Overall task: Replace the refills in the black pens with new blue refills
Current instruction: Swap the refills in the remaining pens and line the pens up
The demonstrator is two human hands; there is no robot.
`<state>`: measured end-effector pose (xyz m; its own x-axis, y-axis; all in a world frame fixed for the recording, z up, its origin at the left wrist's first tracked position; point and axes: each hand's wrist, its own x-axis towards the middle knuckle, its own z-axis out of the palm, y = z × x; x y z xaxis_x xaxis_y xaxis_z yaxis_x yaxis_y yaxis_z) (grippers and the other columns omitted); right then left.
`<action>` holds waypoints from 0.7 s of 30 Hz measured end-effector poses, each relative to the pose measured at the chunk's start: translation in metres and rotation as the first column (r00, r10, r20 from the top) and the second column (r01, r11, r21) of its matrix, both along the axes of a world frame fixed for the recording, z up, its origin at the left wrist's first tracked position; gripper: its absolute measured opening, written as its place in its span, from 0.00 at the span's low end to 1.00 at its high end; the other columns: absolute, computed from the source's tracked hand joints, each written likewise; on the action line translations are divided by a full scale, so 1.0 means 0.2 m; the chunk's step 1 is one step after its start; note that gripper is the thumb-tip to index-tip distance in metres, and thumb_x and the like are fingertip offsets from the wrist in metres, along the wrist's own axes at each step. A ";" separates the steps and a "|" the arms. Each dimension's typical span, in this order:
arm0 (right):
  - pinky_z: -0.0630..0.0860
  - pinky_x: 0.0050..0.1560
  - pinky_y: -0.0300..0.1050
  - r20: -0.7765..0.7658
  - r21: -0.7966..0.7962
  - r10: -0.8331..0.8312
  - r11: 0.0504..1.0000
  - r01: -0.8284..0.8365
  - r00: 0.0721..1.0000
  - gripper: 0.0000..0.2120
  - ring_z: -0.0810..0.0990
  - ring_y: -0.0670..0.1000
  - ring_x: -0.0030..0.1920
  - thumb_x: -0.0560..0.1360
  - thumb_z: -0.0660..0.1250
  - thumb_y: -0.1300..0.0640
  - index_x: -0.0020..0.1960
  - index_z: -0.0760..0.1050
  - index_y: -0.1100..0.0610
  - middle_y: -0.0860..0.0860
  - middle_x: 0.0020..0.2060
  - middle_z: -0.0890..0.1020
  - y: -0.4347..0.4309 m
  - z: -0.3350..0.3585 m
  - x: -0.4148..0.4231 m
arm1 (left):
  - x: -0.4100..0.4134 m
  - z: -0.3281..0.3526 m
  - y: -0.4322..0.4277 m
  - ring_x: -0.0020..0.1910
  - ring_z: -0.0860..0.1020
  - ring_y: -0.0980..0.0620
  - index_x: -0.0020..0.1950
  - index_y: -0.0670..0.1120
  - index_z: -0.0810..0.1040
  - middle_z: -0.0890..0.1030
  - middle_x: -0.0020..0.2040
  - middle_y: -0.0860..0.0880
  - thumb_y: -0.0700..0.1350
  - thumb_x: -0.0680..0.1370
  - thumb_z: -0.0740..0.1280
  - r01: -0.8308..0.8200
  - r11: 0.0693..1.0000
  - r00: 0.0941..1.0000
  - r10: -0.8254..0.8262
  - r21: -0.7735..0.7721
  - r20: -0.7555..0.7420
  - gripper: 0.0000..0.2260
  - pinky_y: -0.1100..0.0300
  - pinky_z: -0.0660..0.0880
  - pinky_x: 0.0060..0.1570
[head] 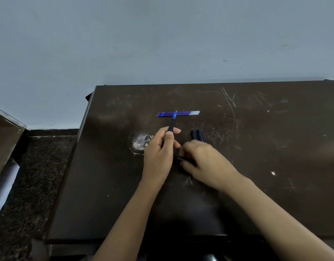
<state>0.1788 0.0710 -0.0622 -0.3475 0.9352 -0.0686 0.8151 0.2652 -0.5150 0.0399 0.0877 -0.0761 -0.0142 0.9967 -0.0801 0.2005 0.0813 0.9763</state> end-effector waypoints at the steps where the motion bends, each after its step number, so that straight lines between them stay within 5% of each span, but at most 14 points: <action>1: 0.72 0.48 0.40 -0.108 0.004 -0.120 0.993 0.121 0.987 0.06 0.76 0.50 0.46 0.73 0.68 0.56 0.50 0.75 0.52 0.49 0.44 0.77 0.02 0.01 0.02 | 0.00 0.00 0.00 0.27 0.68 0.60 0.49 0.57 0.80 0.77 0.30 0.57 0.47 0.82 0.56 0.013 1.000 0.999 -0.012 -0.013 0.033 0.13 0.62 0.65 0.32; 4: 0.73 0.45 0.39 -0.497 -0.212 -0.474 0.879 0.427 0.727 0.05 0.77 0.48 0.39 0.73 0.68 0.61 0.46 0.74 0.54 0.48 0.37 0.77 0.08 0.07 0.10 | 0.00 0.01 -0.01 0.27 0.67 0.60 0.51 0.55 0.81 0.77 0.30 0.54 0.47 0.82 0.56 0.088 0.996 0.992 -0.084 -0.036 0.091 0.13 0.66 0.64 0.29; 7: 0.80 0.46 0.42 -0.768 -0.557 -0.606 0.792 0.251 0.208 0.06 0.81 0.49 0.40 0.75 0.65 0.67 0.47 0.73 0.57 0.51 0.37 0.80 0.10 0.12 0.17 | 0.01 0.02 -0.02 0.26 0.68 0.61 0.52 0.55 0.81 0.77 0.30 0.54 0.48 0.82 0.57 0.178 0.983 0.982 -0.175 -0.039 0.074 0.12 0.67 0.65 0.29; 9: 0.81 0.44 0.42 -0.767 -0.629 -0.641 0.761 0.156 0.031 0.08 0.84 0.50 0.40 0.75 0.64 0.69 0.48 0.75 0.58 0.53 0.39 0.82 0.11 0.14 0.19 | 0.02 0.02 -0.03 0.28 0.70 0.63 0.53 0.56 0.81 0.77 0.31 0.55 0.48 0.82 0.57 0.233 0.971 0.972 -0.231 -0.045 0.037 0.12 0.68 0.67 0.33; 17: 0.81 0.41 0.42 -0.721 -0.688 -0.671 0.723 0.061 -0.170 0.12 0.85 0.54 0.43 0.76 0.62 0.69 0.56 0.76 0.60 0.58 0.40 0.81 0.12 0.15 0.19 | 0.02 0.02 -0.04 0.29 0.71 0.64 0.52 0.58 0.80 0.76 0.31 0.56 0.49 0.82 0.57 0.307 0.950 0.951 -0.309 -0.056 -0.017 0.12 0.64 0.66 0.36; 21: 0.81 0.42 0.41 -0.747 -0.663 -0.660 0.730 0.165 -0.080 0.14 0.83 0.49 0.39 0.75 0.63 0.69 0.56 0.77 0.56 0.54 0.39 0.81 0.12 0.13 0.20 | 0.02 0.02 -0.04 0.28 0.70 0.63 0.51 0.58 0.80 0.76 0.30 0.56 0.49 0.81 0.57 0.305 0.951 0.952 -0.306 -0.054 -0.013 0.12 0.64 0.66 0.34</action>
